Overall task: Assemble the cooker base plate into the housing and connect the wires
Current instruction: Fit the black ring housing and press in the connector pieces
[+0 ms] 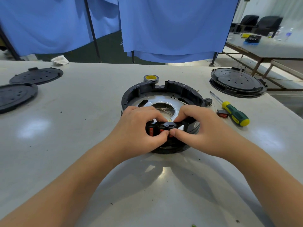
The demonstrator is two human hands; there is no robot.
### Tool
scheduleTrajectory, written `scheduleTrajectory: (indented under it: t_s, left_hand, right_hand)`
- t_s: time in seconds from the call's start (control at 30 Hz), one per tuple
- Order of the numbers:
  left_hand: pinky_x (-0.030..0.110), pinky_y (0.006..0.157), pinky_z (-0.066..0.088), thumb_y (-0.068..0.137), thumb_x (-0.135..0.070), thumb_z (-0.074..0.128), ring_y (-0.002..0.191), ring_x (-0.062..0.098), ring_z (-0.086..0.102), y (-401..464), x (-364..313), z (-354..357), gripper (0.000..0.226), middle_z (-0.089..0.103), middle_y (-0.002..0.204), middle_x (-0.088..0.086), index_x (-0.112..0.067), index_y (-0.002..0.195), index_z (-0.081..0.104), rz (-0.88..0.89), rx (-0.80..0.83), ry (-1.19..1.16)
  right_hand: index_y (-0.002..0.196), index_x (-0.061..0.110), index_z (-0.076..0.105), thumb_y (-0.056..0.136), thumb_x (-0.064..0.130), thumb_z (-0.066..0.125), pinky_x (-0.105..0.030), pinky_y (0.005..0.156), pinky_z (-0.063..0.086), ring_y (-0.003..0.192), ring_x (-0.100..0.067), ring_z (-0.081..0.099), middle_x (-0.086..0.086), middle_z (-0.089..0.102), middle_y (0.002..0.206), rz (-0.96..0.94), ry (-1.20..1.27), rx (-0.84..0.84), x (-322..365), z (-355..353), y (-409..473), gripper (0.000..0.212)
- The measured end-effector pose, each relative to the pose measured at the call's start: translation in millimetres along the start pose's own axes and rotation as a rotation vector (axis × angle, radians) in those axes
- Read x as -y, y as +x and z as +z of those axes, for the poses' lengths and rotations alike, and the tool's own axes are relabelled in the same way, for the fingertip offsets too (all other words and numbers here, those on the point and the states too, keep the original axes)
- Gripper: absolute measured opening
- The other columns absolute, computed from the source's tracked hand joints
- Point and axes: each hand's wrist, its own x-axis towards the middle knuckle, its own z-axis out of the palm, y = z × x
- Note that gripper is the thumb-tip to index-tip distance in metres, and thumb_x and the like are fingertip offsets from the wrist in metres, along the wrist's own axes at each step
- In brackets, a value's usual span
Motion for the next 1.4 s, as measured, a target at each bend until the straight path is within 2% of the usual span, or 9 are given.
scheduleTrajectory:
  t_s: [0.13, 0.27, 0.53, 0.67, 0.77, 0.87, 1.0, 1.3, 1.4]
  left_hand:
    - [0.044, 0.092, 0.042, 0.074, -0.039, 0.065, 0.078, 0.004, 0.062, -1, 0, 1, 0.023, 0.067, 0.080, -0.014, -0.025, 0.090, 0.073, 0.002, -0.013, -0.006]
    - [0.045, 0.089, 0.044, 0.078, -0.047, 0.056, 0.077, 0.007, 0.062, 0, 0, 0, 0.030, 0.067, 0.079, -0.013, -0.024, 0.087, 0.073, 0.005, -0.008, -0.049]
    - [0.045, 0.085, 0.045, 0.083, -0.036, 0.063, 0.078, 0.008, 0.063, 1, 3, -2, 0.017, 0.068, 0.079, -0.011, -0.026, 0.088, 0.075, 0.034, 0.023, -0.026]
    - [0.037, 0.099, 0.038, 0.080, -0.048, 0.059, 0.085, 0.003, 0.061, -1, 2, -2, 0.028, 0.068, 0.086, -0.016, -0.028, 0.096, 0.072, 0.019, -0.015, 0.050]
    - [0.028, 0.099, 0.033, 0.081, -0.057, 0.052, 0.092, 0.005, 0.058, -1, -5, 2, 0.043, 0.066, 0.094, -0.016, -0.027, 0.105, 0.071, 0.064, -0.037, 0.155]
    - [0.032, 0.098, 0.035, 0.086, -0.047, 0.057, 0.096, 0.014, 0.060, 0, -13, 10, 0.036, 0.067, 0.100, -0.009, -0.022, 0.107, 0.072, 0.113, -0.026, 0.211]
    - [0.034, 0.097, 0.035, 0.084, -0.029, 0.063, 0.092, 0.017, 0.063, -1, -15, 17, 0.024, 0.070, 0.096, -0.007, -0.019, 0.103, 0.074, 0.159, -0.051, 0.262]
    - [0.031, 0.092, 0.039, 0.083, -0.024, 0.065, 0.089, 0.008, 0.064, -3, -10, 17, 0.020, 0.070, 0.095, -0.012, -0.021, 0.100, 0.074, 0.160, -0.075, 0.186]
    - [0.030, 0.086, 0.042, 0.083, -0.024, 0.065, 0.088, 0.008, 0.063, -3, -8, 16, 0.020, 0.070, 0.095, -0.012, -0.021, 0.100, 0.074, 0.167, -0.076, 0.174]
  right_hand:
    - [0.088, 0.022, 0.066, 0.080, 0.035, 0.069, -0.037, 0.070, 0.051, 0.079, -0.010, 0.062, 0.009, 0.067, 0.080, 0.011, 0.013, 0.018, -4, -3, 0, 0.015]
    - [0.092, 0.024, 0.069, 0.082, 0.032, 0.068, -0.026, 0.075, 0.052, 0.085, -0.002, 0.065, 0.014, 0.069, 0.084, 0.032, 0.077, -0.025, -6, -2, -1, 0.013]
    - [0.090, 0.024, 0.070, 0.083, 0.035, 0.067, -0.027, 0.075, 0.053, 0.084, -0.004, 0.065, 0.015, 0.069, 0.082, 0.034, 0.078, -0.063, -7, 1, -1, 0.013]
    - [0.084, 0.022, 0.067, 0.089, 0.026, 0.061, -0.020, 0.076, 0.042, 0.084, -0.006, 0.057, 0.015, 0.063, 0.081, 0.043, 0.024, -0.278, -19, -6, 2, 0.009]
    - [0.101, 0.016, 0.068, 0.091, 0.010, 0.054, -0.021, 0.083, 0.035, 0.098, -0.017, 0.052, 0.002, 0.066, 0.098, 0.207, -0.249, -0.465, -45, -16, 6, 0.018]
    - [0.129, 0.010, 0.053, 0.088, 0.005, 0.047, -0.035, 0.103, 0.031, 0.123, -0.029, 0.042, -0.010, 0.057, 0.130, 0.505, -0.510, -0.277, -73, -23, 4, 0.042]
    - [0.119, 0.009, 0.050, 0.087, 0.008, 0.043, -0.043, 0.114, 0.016, 0.136, -0.030, 0.029, -0.009, 0.051, 0.134, 0.703, -0.737, 0.047, -94, -16, 1, 0.033]
    - [0.113, 0.025, 0.067, 0.090, 0.019, 0.056, -0.036, 0.086, 0.043, 0.110, -0.030, 0.052, -0.006, 0.063, 0.115, 0.603, -0.622, -0.111, -90, -21, 2, 0.027]
    - [0.108, 0.026, 0.068, 0.089, 0.021, 0.059, -0.031, 0.080, 0.045, 0.092, -0.019, 0.057, -0.001, 0.064, 0.109, 0.564, -0.371, -0.242, -83, -21, 3, 0.022]
